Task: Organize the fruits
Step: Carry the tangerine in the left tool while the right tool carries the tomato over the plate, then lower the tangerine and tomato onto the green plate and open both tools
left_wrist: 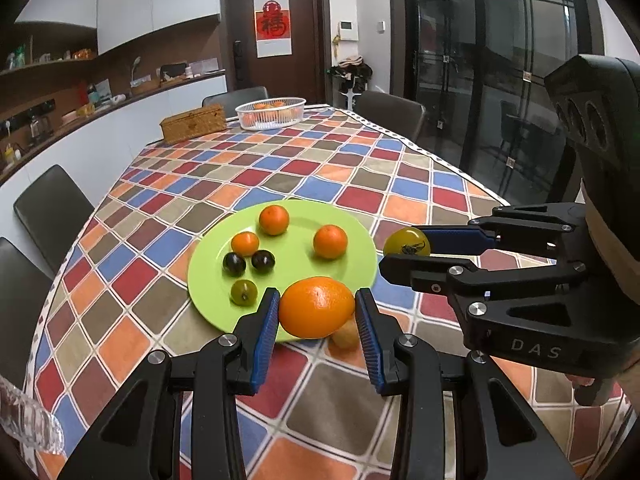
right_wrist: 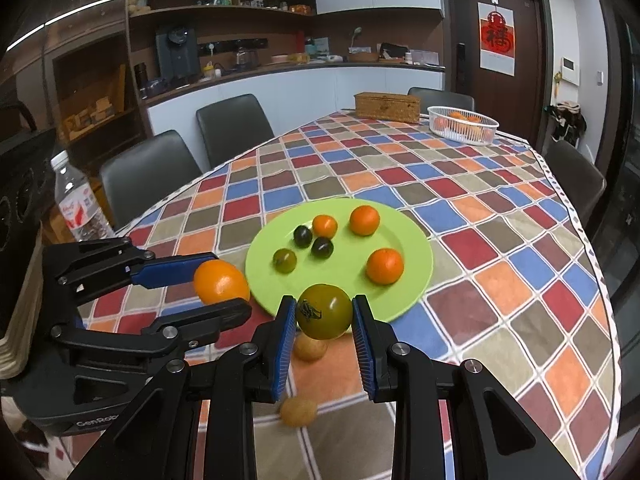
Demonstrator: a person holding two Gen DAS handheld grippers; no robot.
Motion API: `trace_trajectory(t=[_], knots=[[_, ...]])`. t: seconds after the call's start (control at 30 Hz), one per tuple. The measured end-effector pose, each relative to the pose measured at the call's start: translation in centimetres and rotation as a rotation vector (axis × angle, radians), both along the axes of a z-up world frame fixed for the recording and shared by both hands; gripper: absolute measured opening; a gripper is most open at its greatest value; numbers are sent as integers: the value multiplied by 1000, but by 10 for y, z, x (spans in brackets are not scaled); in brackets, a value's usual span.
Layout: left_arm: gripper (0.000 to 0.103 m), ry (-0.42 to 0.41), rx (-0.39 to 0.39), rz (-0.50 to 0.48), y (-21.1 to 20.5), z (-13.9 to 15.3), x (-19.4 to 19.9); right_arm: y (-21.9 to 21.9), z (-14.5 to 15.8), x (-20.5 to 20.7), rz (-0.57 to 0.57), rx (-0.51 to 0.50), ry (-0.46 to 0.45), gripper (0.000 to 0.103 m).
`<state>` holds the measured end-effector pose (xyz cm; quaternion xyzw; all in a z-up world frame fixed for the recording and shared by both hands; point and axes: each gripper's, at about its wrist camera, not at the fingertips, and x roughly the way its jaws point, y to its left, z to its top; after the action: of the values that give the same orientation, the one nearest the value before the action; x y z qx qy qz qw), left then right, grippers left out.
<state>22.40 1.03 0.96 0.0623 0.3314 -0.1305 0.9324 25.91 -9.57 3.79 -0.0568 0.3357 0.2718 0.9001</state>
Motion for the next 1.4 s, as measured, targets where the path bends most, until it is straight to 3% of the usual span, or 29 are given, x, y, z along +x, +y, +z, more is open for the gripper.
trace_trajectory(t=[0.87,1.0,1.17,1.4], knots=[[38,90,-19,49,22,-46,80,20,-43,81,-23,-33,114,29],[52,78,-13,67,24,-45,79,21,-47,84,-32,-28,120,30],[55,65,11,116,32,-40,69,18,-45,81,-54,-21,118,35],[61,41,-27,155,42,-20,46,14,-30,58,-66,-27,81,35]])
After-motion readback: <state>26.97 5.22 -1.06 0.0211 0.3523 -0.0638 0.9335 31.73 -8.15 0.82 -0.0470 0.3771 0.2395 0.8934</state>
